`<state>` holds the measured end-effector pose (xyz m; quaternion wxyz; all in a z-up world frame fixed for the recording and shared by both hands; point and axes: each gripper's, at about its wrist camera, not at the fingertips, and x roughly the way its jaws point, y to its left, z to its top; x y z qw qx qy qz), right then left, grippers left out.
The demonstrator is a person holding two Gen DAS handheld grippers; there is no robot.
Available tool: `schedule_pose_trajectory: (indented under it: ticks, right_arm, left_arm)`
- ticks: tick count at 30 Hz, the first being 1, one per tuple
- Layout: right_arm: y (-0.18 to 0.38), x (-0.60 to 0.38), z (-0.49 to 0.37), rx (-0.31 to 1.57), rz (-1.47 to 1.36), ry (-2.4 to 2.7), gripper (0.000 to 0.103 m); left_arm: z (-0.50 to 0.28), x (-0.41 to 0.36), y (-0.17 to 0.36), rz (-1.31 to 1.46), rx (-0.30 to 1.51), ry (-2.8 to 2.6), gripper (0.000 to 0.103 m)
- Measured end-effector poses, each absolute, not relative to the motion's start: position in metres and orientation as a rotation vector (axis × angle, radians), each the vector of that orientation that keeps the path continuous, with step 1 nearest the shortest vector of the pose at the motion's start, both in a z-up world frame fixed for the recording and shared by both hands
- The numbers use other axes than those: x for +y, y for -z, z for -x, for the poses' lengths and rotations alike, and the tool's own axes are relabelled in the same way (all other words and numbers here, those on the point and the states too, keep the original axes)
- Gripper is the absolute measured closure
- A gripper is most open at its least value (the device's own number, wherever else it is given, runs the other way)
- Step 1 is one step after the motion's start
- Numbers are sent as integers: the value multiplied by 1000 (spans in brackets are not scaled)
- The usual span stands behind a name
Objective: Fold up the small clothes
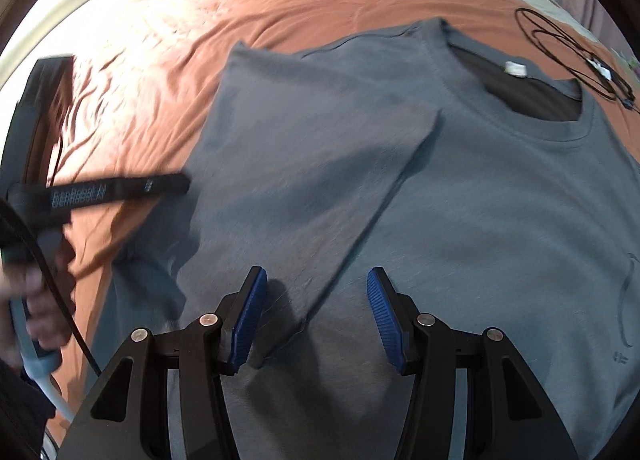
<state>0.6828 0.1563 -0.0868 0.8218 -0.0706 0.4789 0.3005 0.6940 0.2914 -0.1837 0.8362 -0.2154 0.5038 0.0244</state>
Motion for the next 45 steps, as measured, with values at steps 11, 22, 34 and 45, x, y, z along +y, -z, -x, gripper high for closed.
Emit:
schedule_pose_trajectory:
  ticks: [11,22,34,45]
  right_arm:
    - [84,151,-679,991,145,-560,53]
    - [41,96,-647,888,113,-443,19]
    - [-9,38,-593,871,92,-377,0]
    - [-36,-27,-550,851,73,-341,0]
  left_arm:
    - [-692,295,179,450,1045,-152,64]
    - [-649,270,148,426,1032,-86,30]
    - [-601,235,88,408,938,-58,1]
    - [-565,184,58,372,888,-25,1]
